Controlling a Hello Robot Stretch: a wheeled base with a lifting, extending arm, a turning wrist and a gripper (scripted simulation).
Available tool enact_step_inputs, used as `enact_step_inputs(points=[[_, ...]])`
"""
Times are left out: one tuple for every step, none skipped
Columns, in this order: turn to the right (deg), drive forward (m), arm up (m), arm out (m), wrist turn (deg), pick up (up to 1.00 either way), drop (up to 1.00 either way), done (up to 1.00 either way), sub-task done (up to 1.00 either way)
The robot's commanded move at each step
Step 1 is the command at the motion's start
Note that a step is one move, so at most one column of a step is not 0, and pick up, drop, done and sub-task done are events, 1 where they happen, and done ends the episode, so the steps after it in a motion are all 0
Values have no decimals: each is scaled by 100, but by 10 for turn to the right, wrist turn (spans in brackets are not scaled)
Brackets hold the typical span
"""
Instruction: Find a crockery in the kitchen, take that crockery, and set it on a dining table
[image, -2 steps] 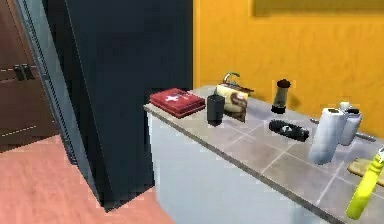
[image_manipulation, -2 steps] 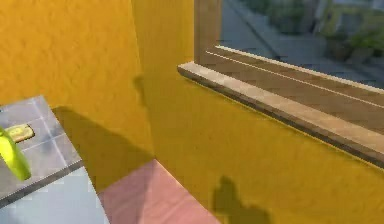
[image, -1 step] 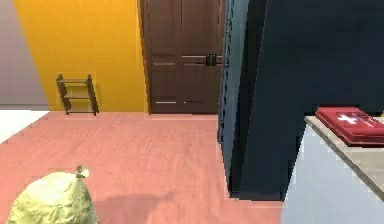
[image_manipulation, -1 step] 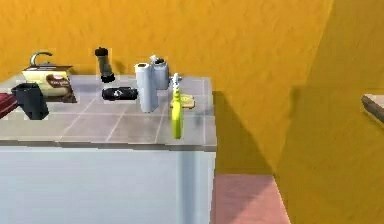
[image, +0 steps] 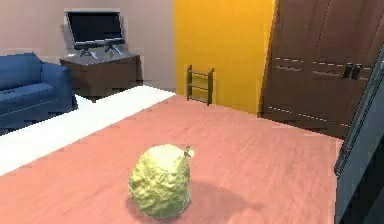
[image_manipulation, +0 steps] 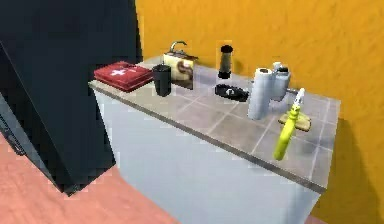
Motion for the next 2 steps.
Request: enact_step_inputs(points=[[450,0,0,0,0,0,0,0,0],[240,0,0,0,0,0,0,0,0]])
